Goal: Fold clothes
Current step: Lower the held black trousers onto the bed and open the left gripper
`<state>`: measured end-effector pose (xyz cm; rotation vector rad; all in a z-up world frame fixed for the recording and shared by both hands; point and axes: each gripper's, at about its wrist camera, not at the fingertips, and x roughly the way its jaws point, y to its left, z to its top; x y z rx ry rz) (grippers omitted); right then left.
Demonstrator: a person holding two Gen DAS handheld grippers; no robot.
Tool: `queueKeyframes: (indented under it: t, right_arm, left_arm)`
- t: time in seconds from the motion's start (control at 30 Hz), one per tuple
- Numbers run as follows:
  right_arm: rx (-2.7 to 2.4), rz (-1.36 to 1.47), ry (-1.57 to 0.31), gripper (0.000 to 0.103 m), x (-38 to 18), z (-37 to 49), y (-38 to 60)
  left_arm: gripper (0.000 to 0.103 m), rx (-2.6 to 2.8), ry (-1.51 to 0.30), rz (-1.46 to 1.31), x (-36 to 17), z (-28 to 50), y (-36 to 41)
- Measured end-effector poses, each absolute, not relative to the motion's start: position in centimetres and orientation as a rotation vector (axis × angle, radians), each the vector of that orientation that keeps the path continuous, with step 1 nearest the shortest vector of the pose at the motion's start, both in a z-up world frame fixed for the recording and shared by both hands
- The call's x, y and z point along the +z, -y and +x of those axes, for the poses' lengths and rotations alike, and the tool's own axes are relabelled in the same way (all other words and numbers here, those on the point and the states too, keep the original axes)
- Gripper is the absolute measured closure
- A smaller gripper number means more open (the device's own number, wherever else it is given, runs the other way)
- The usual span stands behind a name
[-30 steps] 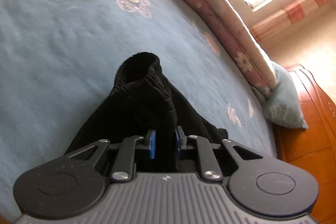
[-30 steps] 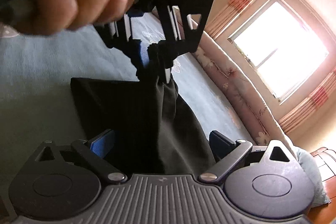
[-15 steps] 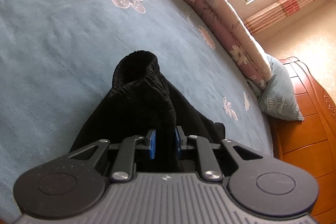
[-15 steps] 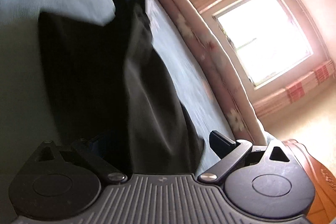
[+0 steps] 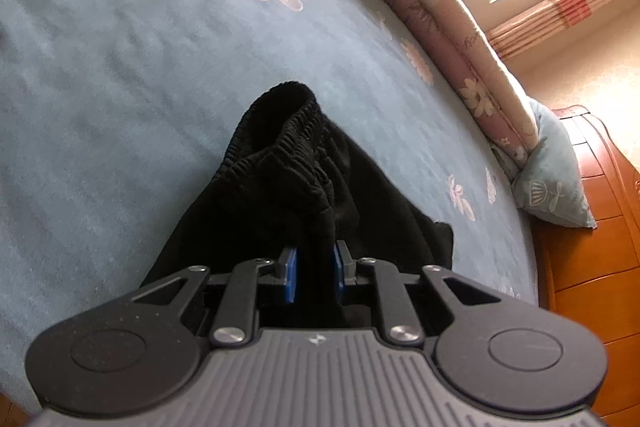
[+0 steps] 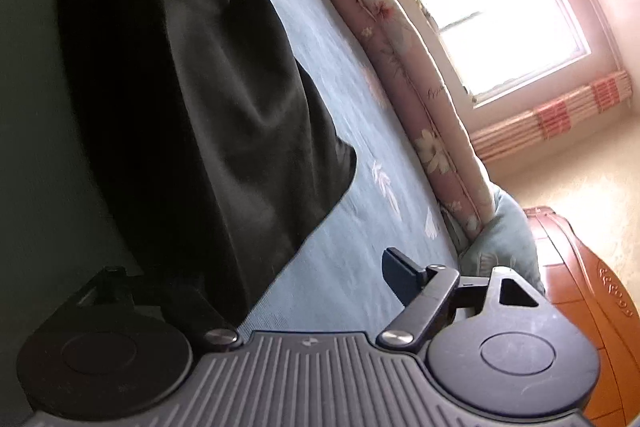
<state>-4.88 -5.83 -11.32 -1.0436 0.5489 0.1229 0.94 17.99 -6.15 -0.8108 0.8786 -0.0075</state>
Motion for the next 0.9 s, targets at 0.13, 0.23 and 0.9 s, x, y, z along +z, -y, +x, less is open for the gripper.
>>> queueKeyframes:
  t: [0.13, 0.23, 0.9]
  right_arm:
    - [0.099, -0.99, -0.608, 0.02, -11.6, -5.6, 6.9]
    - [0.088, -0.97, -0.616, 0.02, -11.4, -5.6, 7.1]
    - [0.376, -1.35, -0.421, 0.012, -12.0, -9.8, 8.5]
  left_arm:
    - [0.087, 0.019, -0.915, -0.811, -7.7, 0.6, -17.8]
    - [0.087, 0.034, -0.93, -0.804, -8.5, 0.4, -17.8]
    - [0.085, 0.055, -0.939, -0.756, -8.8, -0.5, -17.5]
